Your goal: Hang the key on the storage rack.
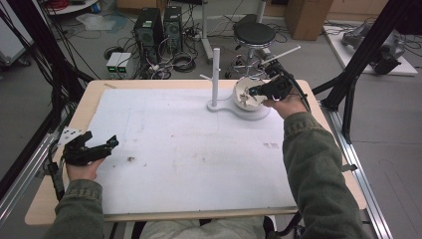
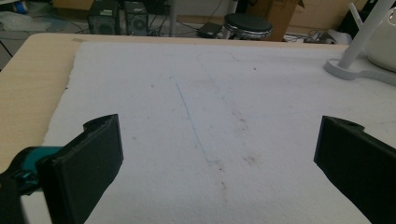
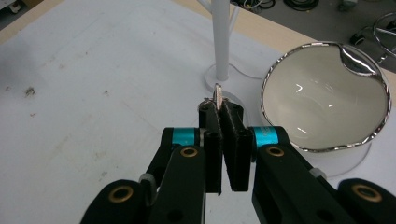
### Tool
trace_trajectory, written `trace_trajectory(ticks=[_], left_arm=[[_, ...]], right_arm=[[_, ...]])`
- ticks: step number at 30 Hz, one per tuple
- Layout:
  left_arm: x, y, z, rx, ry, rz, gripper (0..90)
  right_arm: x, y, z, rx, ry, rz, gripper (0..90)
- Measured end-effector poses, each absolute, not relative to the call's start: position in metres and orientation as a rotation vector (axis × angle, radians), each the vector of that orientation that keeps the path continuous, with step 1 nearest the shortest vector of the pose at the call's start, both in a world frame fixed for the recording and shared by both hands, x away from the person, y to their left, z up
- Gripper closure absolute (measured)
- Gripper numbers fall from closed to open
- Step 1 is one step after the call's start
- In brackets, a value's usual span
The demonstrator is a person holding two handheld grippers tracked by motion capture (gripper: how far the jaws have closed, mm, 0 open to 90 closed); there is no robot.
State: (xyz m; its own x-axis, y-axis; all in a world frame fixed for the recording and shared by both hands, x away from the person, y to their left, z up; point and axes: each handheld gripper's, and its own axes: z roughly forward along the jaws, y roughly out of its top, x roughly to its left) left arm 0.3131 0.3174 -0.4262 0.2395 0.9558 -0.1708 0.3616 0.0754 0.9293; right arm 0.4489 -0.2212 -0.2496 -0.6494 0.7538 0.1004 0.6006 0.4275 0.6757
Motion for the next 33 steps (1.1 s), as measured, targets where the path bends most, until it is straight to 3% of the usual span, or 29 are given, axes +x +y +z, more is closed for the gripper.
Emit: trace_trajectory(ticks=[33], left_arm=[[0.313,0.319,-0.426,1.466,1.302,0.723,1.8]], right_arm=[[0.488,-0.158,-0.216,1.101,2.465,1.047,86.9]])
